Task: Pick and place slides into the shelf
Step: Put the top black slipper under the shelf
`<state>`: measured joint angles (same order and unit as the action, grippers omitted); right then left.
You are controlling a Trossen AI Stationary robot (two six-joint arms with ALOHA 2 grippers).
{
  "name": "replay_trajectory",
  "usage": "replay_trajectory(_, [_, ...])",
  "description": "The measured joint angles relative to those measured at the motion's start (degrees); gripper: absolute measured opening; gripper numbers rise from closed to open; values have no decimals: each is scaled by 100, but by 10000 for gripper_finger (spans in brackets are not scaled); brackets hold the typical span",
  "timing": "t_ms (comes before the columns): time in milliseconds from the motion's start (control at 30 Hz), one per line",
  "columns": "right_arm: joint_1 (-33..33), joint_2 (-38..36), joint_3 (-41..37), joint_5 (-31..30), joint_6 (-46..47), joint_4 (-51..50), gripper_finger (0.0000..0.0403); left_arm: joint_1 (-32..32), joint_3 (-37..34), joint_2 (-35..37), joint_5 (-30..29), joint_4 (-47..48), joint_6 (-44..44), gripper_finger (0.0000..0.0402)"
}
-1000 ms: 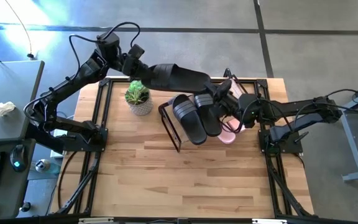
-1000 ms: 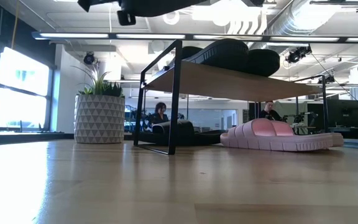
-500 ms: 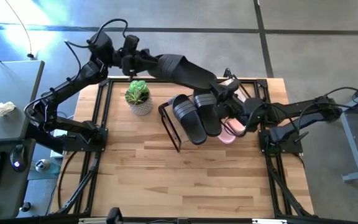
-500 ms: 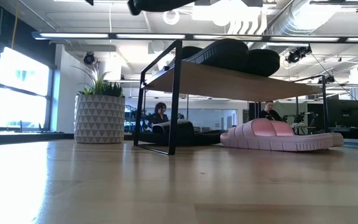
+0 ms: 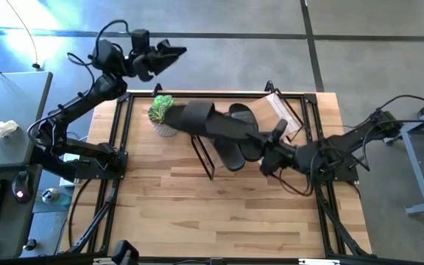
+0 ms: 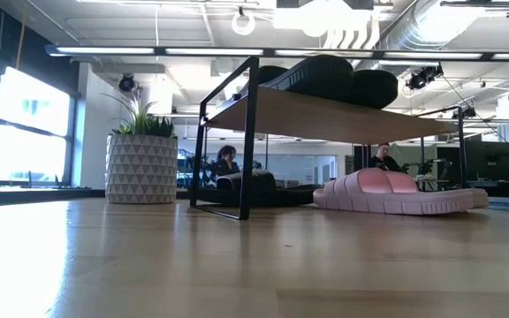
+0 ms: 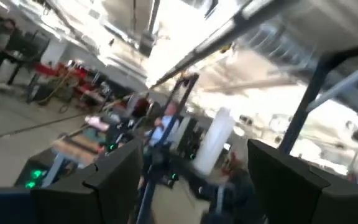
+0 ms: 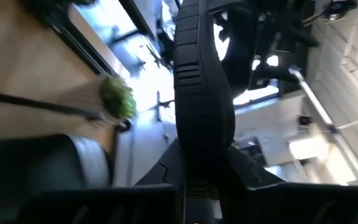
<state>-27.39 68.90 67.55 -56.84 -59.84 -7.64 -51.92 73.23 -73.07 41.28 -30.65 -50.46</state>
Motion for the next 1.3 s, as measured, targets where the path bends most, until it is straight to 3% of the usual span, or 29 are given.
replay_trajectory(200, [-766,0,0,123,1554,-1055,26,-35,0,-16,-282,-103,-196,271])
replay_trajectory(433, [-1572,9,0,1652,4308,-2588,26,57,0,-14,-248,-82,-406,271])
replay_trajectory(733, [-2383,273,7,3012,7678,-4857,26,81,0,-16,-229,-27,-545,271])
replay_trajectory(867, [-2596,609,7,3509,8681,-5853,26,105,0,-16,-176,-28,-537,271])
replay_trajectory(1200, [-2895,1450,2,2295,9360,-6829,26,101,0,-16,-113,186,-534,271])
replay_trajectory(1300, [-3002,1603,2,1887,9935,-6960,26,92,0,-18,-73,275,-536,271])
